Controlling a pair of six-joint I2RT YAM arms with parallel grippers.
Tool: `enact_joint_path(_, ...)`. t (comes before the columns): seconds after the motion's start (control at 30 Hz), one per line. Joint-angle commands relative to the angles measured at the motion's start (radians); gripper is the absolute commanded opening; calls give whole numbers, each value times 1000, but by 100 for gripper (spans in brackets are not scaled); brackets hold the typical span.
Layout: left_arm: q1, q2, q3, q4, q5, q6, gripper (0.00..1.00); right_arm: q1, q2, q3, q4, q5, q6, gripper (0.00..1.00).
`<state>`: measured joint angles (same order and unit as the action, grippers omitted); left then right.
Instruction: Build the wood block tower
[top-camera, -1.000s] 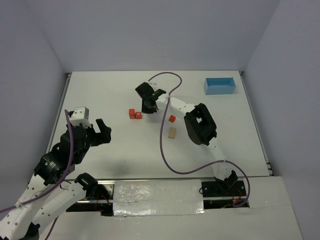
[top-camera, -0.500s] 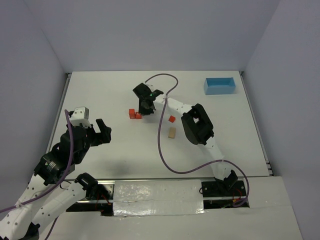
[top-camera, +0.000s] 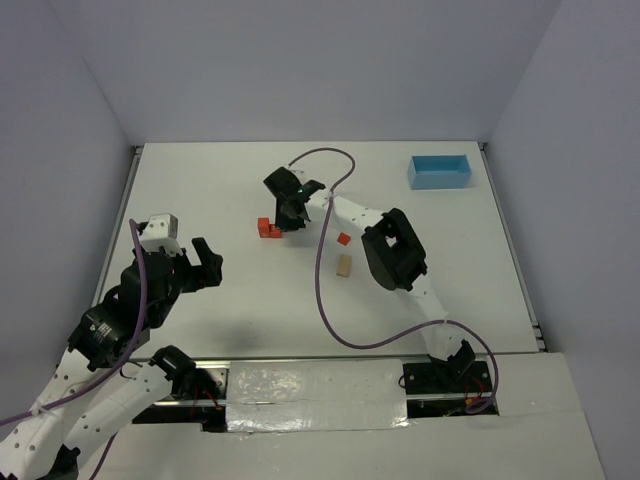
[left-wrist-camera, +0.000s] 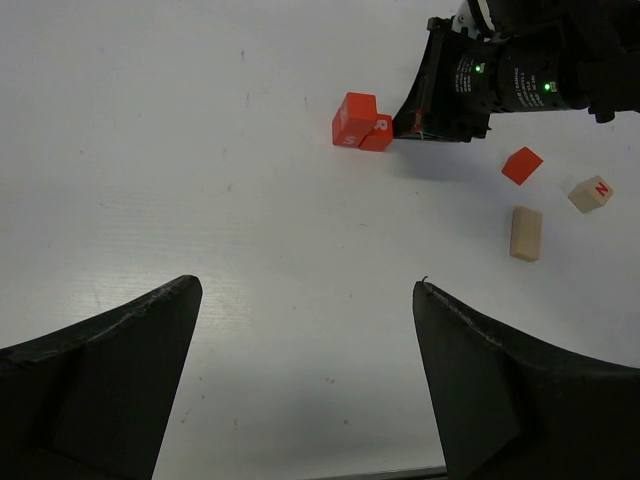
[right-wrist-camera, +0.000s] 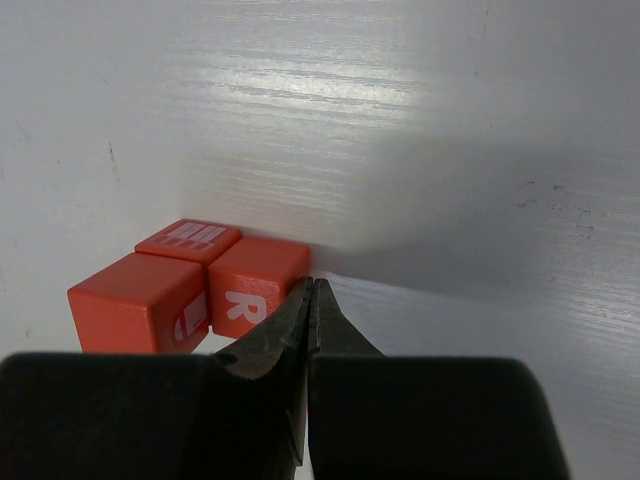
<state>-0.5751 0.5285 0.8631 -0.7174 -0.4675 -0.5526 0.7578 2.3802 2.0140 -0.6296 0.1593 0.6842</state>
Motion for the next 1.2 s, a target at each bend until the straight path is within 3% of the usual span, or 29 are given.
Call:
enact_joint_path(0.0,-5,-5,7,27,-13,2,100,14,10,57,-4,0,12,0)
enact_joint_path(0.3,-5,-8,7,29,-14,2,99,12,-9,39,-19,22,35,0)
enact_joint_path(0.5,-5,-5,7,27,-11,3,100,11,-194,-127,22,111,48,7)
enact_joint_path(0.6,-6,-4,8,27,-13,2,100,2,-337,-231,4,211,81,34)
enact_joint_path(0.63,-6,-7,8,27,-14,2,100,-5,-411,-269,1,226,98,58)
enact_joint_path(0.73,-8,-15,5,27,-16,0,100,-63,-545,-443,27,227,164,71)
enact_joint_path(0.8,-9,-18,7,29,-14,0,100,-93,-591,-529,2,267,214,72)
enact_joint_path(0.93,-12,-13,7,27,-13,2,99,-185,-604,-546,-192,362,368,76)
enact_joint_path(1.17,-14,-13,7,27,-14,-1,99,-213,-586,-604,-248,401,478,74)
